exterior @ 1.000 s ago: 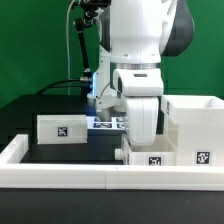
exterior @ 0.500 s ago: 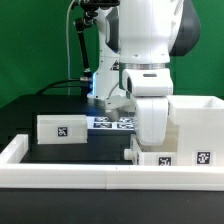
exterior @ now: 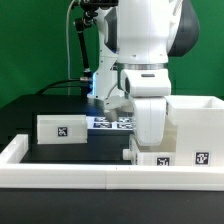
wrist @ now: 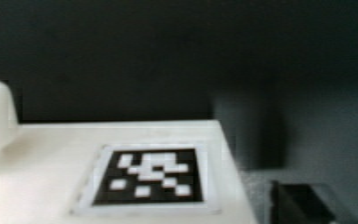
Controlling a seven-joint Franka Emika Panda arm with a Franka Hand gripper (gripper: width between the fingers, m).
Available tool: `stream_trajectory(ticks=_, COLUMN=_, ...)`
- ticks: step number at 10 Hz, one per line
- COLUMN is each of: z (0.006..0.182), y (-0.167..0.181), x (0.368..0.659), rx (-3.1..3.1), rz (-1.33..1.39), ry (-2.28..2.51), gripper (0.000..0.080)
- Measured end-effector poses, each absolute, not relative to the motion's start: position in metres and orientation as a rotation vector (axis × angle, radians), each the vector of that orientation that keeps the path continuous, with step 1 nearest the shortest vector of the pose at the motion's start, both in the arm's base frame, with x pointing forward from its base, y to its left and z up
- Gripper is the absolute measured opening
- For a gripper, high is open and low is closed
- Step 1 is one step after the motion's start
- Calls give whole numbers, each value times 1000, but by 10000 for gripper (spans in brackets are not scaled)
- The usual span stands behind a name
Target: Assemble drawer
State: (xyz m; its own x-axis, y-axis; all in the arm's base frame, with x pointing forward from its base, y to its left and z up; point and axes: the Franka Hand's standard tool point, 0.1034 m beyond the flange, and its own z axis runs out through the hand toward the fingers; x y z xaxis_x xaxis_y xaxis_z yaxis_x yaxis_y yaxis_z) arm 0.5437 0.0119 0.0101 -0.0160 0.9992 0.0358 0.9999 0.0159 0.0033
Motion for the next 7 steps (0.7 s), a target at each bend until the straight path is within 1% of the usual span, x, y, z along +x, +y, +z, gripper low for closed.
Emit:
stream_trajectory(ticks=1, z=13, y=10, x=544, rx=-2193, rz=-40, ry=-2218, gripper=567)
stream_trajectory(ticks=2, z=17, y=10, x=547, rx=-2201, rz=-48, ry=-2219, gripper=624)
stream_trajectory(ticks=3, z=21, y=9, x=548, rx=-2204, rz=-53, ry=-2222, gripper=624)
stream_trajectory(ticks=4, z=27, y=9, x=550, rx=-2211, rz=-57, ry=-2223, gripper=644)
stream_trajectory(ticks=7, z=50, y=6, x=560, rx=-2244, rz=-61, ry=-2212, gripper=649)
